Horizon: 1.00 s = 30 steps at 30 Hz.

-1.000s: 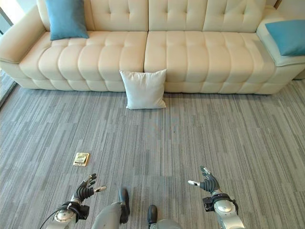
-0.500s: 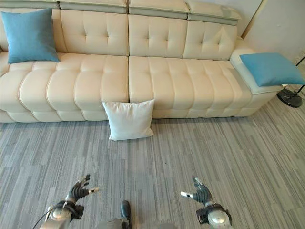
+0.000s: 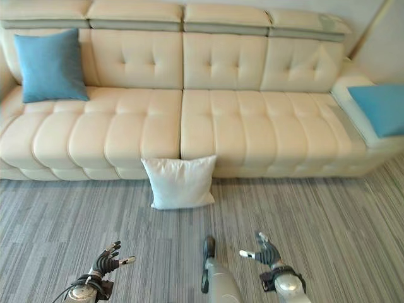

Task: Pick up all the scattered cushions and arrange them neatly on the sofa.

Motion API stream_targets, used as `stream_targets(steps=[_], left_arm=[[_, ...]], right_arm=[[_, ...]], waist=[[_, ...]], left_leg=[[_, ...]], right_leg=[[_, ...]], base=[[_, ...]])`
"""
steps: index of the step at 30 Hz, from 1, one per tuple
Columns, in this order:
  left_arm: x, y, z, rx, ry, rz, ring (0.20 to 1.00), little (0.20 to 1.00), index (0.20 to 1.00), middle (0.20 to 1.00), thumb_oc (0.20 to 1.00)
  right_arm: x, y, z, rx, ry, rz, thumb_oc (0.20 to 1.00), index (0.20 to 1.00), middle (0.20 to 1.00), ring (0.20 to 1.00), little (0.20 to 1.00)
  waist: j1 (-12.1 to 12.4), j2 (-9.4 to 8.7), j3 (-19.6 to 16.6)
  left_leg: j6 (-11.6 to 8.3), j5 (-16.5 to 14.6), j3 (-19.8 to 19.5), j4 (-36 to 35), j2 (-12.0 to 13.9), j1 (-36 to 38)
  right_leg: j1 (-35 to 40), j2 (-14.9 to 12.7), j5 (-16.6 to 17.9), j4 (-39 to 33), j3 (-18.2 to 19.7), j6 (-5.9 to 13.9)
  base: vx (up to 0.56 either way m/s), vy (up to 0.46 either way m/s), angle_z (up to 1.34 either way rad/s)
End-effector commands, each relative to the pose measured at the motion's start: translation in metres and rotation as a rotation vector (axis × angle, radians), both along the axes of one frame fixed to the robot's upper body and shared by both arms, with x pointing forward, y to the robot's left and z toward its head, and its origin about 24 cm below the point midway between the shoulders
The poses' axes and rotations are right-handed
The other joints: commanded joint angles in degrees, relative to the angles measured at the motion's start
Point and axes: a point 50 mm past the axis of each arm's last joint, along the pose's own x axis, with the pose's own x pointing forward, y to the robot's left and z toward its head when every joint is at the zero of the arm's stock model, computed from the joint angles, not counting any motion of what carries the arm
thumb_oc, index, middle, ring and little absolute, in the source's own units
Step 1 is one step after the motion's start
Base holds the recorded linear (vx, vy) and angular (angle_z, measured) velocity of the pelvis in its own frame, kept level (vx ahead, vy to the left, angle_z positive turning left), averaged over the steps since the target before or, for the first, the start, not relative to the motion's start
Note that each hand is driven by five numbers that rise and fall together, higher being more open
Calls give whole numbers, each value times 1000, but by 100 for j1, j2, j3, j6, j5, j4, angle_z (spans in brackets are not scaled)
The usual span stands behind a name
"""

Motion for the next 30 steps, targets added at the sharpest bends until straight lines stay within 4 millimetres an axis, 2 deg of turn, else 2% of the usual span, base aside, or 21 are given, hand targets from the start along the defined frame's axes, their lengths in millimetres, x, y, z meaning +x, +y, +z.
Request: stream_targets(steps=[1, 3, 5, 7, 8, 9, 10, 11, 16, 18, 22, 25, 27, 30], left_arm=[[14, 0, 14, 7, -88, -55, 1000, 1000, 1000, 1000, 1000], [15, -2, 14, 3, -91, -60, 1000, 1000, 1000, 1000, 1000], [20, -7, 15, -6, -100, -80, 1000, 1000, 1000, 1000, 1000], [22, -10, 17, -5, -109, -104, 1000, 1000, 1000, 1000, 1000], [22, -9, 17, -5, -109, -104, 1000, 1000, 1000, 1000, 1000], [22, -10, 19, -7, -119, -110, 1000, 1000, 1000, 1000, 1000], [21, -9, 19, -4, -118, -106, 1000, 1000, 1000, 1000, 1000], [18, -7, 17, 2, -105, -97, 1000, 1000, 1000, 1000, 1000], [11, -6, 12, -1, -75, -77, 1000, 1000, 1000, 1000, 1000], [8, -4, 11, 2, -65, -76, 1000, 1000, 1000, 1000, 1000], [9, 3, 14, 22, -71, -73, 1000, 1000, 1000, 1000, 1000], [16, 11, 19, 49, -90, -60, 1000, 1000, 1000, 1000, 1000], [19, 15, 21, 63, -97, -55, 1000, 1000, 1000, 1000, 1000], [19, 20, 23, 67, -105, -31, 1000, 1000, 1000, 1000, 1000]], right_arm=[[29, -15, 32, -47, -160, 28, 1000, 1000, 1000, 1000, 1000], [29, -17, 32, -50, -161, 18, 1000, 1000, 1000, 1000, 1000], [28, -20, 32, -54, -155, 6, 1000, 1000, 1000, 1000, 1000], [28, -23, 34, -68, -159, 6, 1000, 1000, 1000, 1000, 1000], [28, -23, 34, -68, -159, 6, 1000, 1000, 1000, 1000, 1000], [28, -23, 34, -75, -156, 7, 1000, 1000, 1000, 1000, 1000], [27, -23, 33, -74, -151, 4, 1000, 1000, 1000, 1000, 1000], [26, -24, 30, -79, -141, -6, 1000, 1000, 1000, 1000, 1000], [22, -25, 26, -84, -119, -13, 1000, 1000, 1000, 1000, 1000], [20, -24, 25, -87, -107, -4, 1000, 1000, 1000, 1000, 1000], [26, -16, 26, -83, -125, 27, 1000, 1000, 1000, 1000, 1000], [41, -3, 34, -55, -178, 54, 1000, 1000, 1000, 1000, 1000], [47, 5, 36, -41, -200, 70, 1000, 1000, 1000, 1000, 1000], [49, 8, 36, -40, -201, 81, 1000, 1000, 1000, 1000, 1000]], waist=[[-4, -2, 59], [10, -3, 72], [65, -17, 87], [107, -15, 92], [105, -26, 80], [148, 4, 95], [178, 14, 95], [255, 93, 93], [315, 95, 54], [345, 137, -31], [460, 1, -121], [471, -92, -8], [447, -65, 57], [402, -35, 103]], left_leg=[[-563, 1312, 429, 2225, 343, -975], [-562, 1327, 564, 2473, 442, -1163], [-434, 1166, 850, 2330, 580, -1487], [-327, 895, 998, 1812, 610, -1743], [-321, 917, 1002, 1787, 593, -1747], [-304, 882, 1023, 1075, 612, -1904], [-344, 1092, 973, 687, 628, -2039], [-459, 1494, 812, 93, 673, -2151], [-544, 1803, 714, -314, 780, -2333], [-503, 1782, 720, -469, 780, -2161], [-284, 1398, 738, 2, 586, -2158], [-29, 1130, 876, 94, 444, -1952], [44, 1039, 933, 13, 410, -1756], [74, 981, 954, -148, 310, -1497]], right_leg=[[653, -68, -696, -75, 28, 136], [770, -53, -803, -104, 4, 71], [1014, -73, -963, -149, -28, 30], [1210, -73, -1117, -193, -29, 61], [1198, -87, -1108, -199, -28, 64], [1348, -64, -1250, -193, -26, 101], [1438, -29, -1304, -212, 13, 107], [1611, 72, -1409, -226, 71, 126], [1964, 34, -1566, -231, 233, 208], [2018, -4, -1637, -181, 297, 285], [1986, -323, -1585, 200, 457, 476], [1408, -523, -991, 1208, 646, 633], [1034, -513, -827, 1642, 622, 609], [671, -453, -881, 1418, 311, 536]], base=[[237, -197, 30], [216, -149, 0], [297, -105, 0], [260, -23, 9], [313, 28, -5], [290, 56, -7], [487, 123, 8], [297, 89, -6], [291, 143, -19], [295, 246, -17], [261, 250, -43], [138, 217, -27], [137, 194, -24], [147, 110, -5]])
